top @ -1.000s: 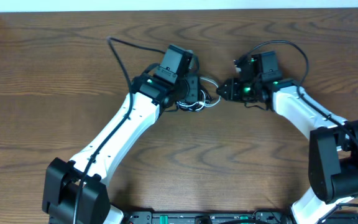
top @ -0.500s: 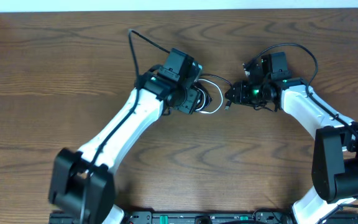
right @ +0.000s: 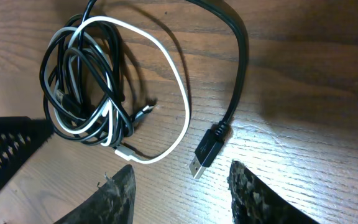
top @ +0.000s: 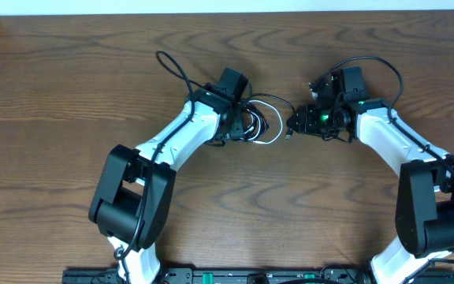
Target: Untangle cables
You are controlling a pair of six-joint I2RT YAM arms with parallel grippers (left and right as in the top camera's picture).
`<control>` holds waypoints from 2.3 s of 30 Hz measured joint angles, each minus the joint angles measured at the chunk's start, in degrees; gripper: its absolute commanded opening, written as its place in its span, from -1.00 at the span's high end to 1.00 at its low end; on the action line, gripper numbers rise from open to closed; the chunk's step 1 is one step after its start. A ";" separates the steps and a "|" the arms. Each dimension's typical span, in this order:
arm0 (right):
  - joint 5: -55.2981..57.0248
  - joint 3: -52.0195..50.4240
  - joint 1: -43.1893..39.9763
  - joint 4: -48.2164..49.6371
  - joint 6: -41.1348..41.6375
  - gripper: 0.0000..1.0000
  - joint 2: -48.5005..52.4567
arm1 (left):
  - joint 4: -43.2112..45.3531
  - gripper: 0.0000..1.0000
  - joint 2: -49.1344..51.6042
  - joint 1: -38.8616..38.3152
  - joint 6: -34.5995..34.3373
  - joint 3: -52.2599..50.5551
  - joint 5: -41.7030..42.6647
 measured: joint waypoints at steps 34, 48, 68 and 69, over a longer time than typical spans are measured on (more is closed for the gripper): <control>0.22 0.00 0.00 -1.70 -0.02 0.12 -0.09 | 6.84 0.85 8.61 -1.68 -11.96 3.13 -4.11; -5.46 0.00 0.00 -1.25 -1.27 0.14 -3.10 | -3.52 0.85 -2.78 2.58 -14.58 1.33 14.10; -11.80 0.15 2.03 2.86 1.81 0.12 -19.82 | -0.04 0.85 -13.29 14.05 -48.57 1.33 47.80; -11.63 0.15 2.62 2.56 1.88 0.12 -19.45 | 0.72 0.85 -13.29 14.05 -49.20 1.33 48.28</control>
